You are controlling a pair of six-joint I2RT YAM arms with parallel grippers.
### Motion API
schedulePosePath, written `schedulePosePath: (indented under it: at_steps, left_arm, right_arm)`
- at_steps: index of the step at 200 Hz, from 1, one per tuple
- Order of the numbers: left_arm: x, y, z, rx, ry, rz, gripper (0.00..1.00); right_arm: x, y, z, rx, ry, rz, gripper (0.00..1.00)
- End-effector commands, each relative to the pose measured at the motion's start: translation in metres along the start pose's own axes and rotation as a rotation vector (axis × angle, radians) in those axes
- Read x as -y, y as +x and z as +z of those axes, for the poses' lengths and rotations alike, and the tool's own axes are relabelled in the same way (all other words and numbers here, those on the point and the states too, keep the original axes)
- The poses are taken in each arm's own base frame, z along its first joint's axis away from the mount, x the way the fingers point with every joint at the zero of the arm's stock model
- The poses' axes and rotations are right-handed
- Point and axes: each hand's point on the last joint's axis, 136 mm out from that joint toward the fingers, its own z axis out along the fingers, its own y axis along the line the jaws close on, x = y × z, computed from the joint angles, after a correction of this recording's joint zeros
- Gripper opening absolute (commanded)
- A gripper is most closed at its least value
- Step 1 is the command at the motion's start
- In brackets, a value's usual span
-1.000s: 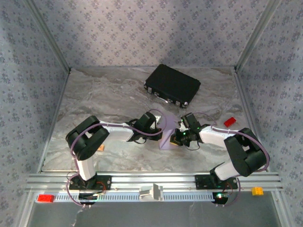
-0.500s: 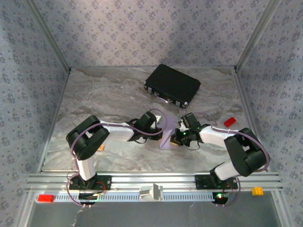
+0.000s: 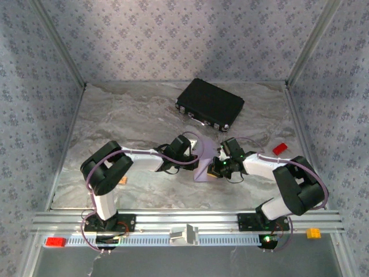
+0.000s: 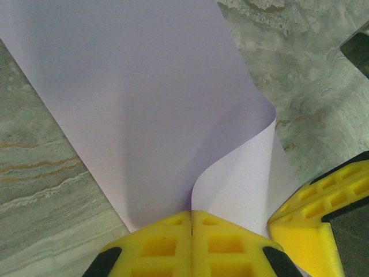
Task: Fold a paper plane with a square sheet of paper (pick it up from the middle)
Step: Fold the triangle a second time at the center of the table.
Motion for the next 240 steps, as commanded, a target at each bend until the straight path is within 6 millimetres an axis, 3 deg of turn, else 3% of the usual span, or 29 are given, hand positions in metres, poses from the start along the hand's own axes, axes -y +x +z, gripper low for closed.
schedulePosePath:
  at_steps: [1, 178, 207, 240]
  left_arm:
    - [-0.006, -0.001, 0.001, 0.0, -0.017, -0.001, 0.0]
    - [-0.014, 0.01, 0.01, -0.03, -0.029, -0.037, 0.0]
    - [-0.015, 0.011, 0.009, -0.031, -0.032, -0.037, 0.0]
    - [-0.014, 0.011, 0.009, -0.032, -0.028, -0.037, 0.0]
  right_arm:
    - [0.017, 0.009, 0.001, -0.031, 0.059, 0.026, 0.04]
    - [0.017, 0.007, 0.001, -0.025, 0.059, 0.029, 0.04]
    - [0.01, 0.003, -0.001, -0.01, 0.035, 0.017, 0.05]
    - [-0.017, -0.015, -0.015, 0.052, -0.084, 0.004, 0.05]
